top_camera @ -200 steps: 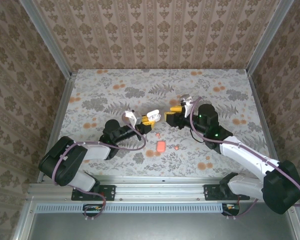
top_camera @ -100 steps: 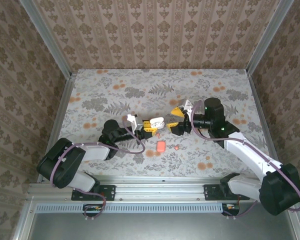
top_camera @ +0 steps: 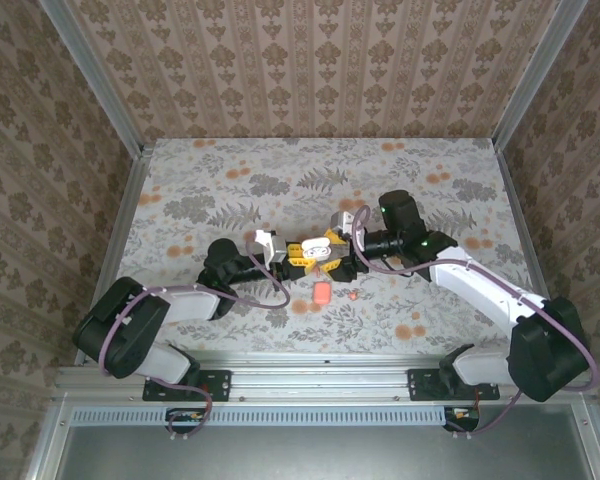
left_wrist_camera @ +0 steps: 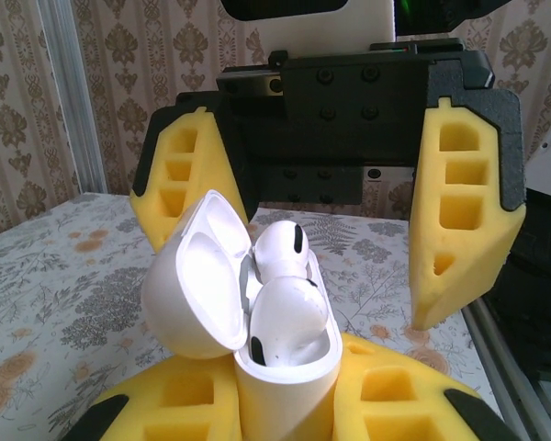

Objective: Insert the wireless bluetooth earbuds into the charging case

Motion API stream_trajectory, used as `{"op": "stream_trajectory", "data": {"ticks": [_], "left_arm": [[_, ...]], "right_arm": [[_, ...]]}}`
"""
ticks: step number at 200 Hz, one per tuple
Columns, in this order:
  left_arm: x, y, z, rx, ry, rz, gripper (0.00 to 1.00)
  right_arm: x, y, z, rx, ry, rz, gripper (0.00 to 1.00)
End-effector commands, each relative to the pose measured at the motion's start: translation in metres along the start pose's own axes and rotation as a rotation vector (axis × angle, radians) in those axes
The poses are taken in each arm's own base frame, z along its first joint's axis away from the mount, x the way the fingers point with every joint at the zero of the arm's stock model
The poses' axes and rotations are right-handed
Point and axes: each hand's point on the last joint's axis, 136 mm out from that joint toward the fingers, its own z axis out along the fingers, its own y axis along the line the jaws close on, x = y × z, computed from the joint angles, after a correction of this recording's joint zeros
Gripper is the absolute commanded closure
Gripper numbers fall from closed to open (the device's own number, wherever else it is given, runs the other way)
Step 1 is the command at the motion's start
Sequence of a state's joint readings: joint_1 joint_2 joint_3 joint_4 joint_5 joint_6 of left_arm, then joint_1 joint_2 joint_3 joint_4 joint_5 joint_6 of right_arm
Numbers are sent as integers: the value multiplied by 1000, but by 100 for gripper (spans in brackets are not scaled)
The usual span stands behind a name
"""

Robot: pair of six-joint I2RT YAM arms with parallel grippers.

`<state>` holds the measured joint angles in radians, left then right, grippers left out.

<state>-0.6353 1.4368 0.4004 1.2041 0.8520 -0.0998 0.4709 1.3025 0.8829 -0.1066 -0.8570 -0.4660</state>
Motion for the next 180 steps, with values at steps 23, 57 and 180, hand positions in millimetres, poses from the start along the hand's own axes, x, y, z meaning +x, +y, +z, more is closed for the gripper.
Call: {"op": "stream_trajectory", "data": {"ticks": [23,57,180], "left_arm": [[-14,6,1,-42,-21,49,93],[-9,10,0,-68,-10,21,93],[-21,-2,2,10,-31,18,93]], "right_arm": [[-21,25,-13,-88,-67,-117,37],[-31,37,-31,-82,-140,-145,45],[-14,-3,-17,11,-62,9,34]]}}
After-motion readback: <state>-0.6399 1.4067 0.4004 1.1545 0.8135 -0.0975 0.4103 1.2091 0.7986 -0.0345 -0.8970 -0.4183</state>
